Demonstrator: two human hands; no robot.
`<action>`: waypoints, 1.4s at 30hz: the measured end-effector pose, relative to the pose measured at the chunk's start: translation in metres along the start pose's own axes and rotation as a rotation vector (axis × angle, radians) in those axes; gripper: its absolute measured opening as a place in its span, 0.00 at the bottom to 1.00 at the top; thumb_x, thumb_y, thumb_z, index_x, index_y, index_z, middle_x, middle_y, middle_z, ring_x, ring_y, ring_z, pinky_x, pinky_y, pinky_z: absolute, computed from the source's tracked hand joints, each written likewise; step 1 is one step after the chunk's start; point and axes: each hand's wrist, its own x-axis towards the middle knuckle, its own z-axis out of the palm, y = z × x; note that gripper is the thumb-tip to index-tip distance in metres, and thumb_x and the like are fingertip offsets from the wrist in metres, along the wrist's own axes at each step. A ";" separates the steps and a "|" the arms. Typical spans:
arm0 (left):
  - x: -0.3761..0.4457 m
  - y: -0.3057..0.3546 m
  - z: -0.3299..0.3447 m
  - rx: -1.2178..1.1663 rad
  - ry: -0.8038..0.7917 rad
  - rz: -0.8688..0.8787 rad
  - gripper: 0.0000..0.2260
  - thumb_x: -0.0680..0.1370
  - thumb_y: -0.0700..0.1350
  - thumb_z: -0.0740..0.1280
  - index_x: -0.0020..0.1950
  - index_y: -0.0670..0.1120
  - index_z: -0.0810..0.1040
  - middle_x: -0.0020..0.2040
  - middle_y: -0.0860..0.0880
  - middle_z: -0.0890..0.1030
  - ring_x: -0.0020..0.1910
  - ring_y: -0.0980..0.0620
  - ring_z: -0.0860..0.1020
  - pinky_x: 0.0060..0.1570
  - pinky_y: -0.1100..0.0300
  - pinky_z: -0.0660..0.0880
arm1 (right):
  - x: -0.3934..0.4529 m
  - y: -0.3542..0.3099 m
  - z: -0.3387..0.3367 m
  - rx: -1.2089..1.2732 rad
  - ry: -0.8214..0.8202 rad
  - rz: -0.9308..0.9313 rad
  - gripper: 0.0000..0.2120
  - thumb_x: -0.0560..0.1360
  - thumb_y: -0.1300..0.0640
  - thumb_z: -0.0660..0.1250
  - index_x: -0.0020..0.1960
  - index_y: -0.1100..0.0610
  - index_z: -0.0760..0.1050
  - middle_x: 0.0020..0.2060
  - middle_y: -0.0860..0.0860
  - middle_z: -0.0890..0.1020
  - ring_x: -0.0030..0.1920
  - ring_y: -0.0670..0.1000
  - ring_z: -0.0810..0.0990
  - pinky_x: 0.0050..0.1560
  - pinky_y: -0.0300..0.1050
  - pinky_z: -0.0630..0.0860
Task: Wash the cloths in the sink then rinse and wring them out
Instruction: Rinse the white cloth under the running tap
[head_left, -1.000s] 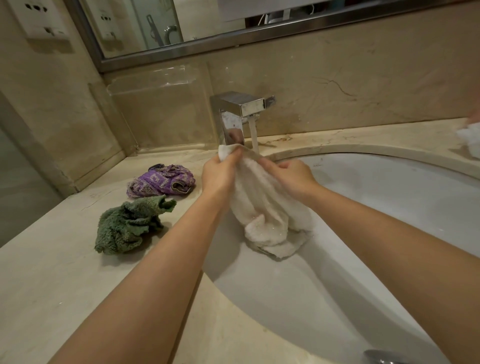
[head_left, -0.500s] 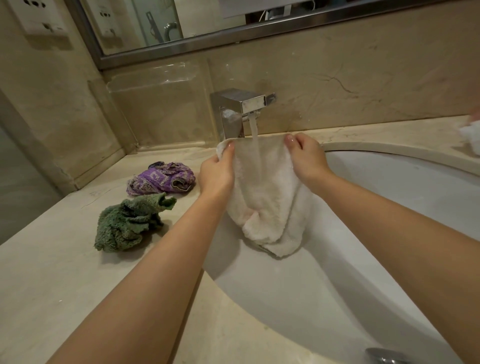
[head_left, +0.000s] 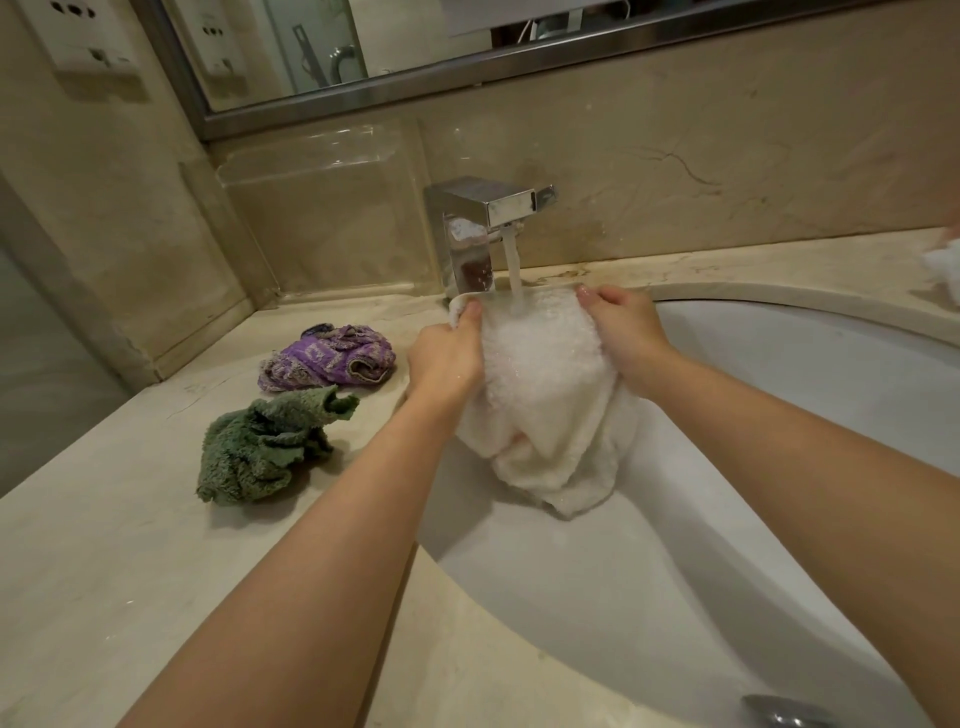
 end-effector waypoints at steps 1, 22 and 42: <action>0.000 0.000 0.000 -0.007 -0.003 -0.004 0.23 0.82 0.60 0.55 0.46 0.41 0.75 0.53 0.41 0.78 0.46 0.45 0.73 0.44 0.56 0.66 | 0.001 0.000 0.000 0.051 -0.016 0.041 0.11 0.80 0.51 0.63 0.44 0.56 0.78 0.39 0.52 0.78 0.43 0.53 0.77 0.49 0.46 0.74; -0.005 0.001 -0.006 -0.088 0.145 0.183 0.23 0.81 0.55 0.61 0.29 0.47 0.63 0.27 0.51 0.65 0.28 0.55 0.64 0.28 0.60 0.59 | -0.005 0.009 -0.009 -0.129 0.030 -0.170 0.12 0.79 0.50 0.65 0.45 0.58 0.80 0.37 0.54 0.79 0.39 0.49 0.74 0.39 0.41 0.70; -0.009 0.011 -0.006 -0.374 0.188 0.171 0.12 0.78 0.47 0.58 0.37 0.44 0.70 0.34 0.51 0.69 0.36 0.52 0.67 0.35 0.55 0.64 | -0.012 0.006 0.011 -0.119 0.220 -0.411 0.14 0.79 0.52 0.65 0.36 0.53 0.69 0.26 0.45 0.69 0.29 0.44 0.65 0.33 0.45 0.62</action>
